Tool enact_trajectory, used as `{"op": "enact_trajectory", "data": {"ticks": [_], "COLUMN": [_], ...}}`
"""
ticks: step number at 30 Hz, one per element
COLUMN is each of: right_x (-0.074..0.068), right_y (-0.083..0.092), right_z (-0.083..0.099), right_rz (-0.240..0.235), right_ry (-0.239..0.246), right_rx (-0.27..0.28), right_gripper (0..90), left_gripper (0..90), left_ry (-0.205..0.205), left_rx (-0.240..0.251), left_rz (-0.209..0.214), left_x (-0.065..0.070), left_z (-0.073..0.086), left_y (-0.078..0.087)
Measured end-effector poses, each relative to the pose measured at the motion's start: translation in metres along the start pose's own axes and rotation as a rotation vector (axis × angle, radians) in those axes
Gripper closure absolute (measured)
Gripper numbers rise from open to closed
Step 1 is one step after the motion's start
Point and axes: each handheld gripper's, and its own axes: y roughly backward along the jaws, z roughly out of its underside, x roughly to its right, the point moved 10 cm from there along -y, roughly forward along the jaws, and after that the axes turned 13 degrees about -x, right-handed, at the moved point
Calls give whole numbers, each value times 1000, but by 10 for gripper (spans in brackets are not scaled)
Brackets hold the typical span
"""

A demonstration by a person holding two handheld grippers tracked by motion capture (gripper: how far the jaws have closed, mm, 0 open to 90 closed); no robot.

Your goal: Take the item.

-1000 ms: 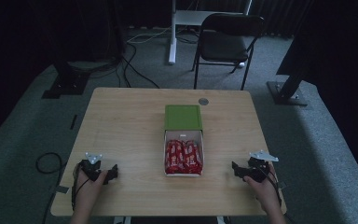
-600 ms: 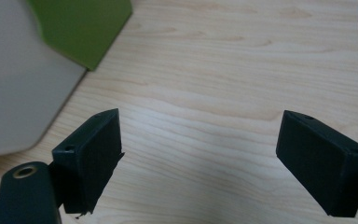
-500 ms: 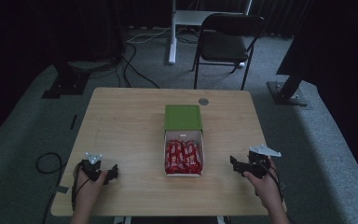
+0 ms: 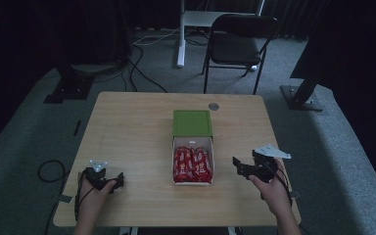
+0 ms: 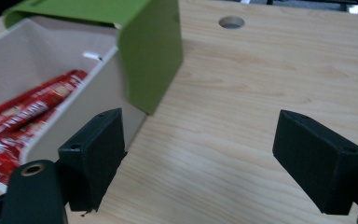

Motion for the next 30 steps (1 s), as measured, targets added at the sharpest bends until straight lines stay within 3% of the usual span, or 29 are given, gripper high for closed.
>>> {"op": "enact_trajectory", "data": {"ticks": [14,28,30], "right_x": [-42,-82,-88], "right_y": [0,-14,-16], "right_z": [-20,-25,-26], "right_rz": [-62,-125,-129], "right_ry": [61,119,128], "right_rx": [31,13,8], "right_gripper": [161,167,204], "left_gripper": [20,20,20], "left_ry": [2,2,2], "left_rx": [-1,-1,-1], "left_rz": [0,0,0], "left_x": [0,0,0], "left_z": [0,0,0], "left_y": [0,0,0]}}
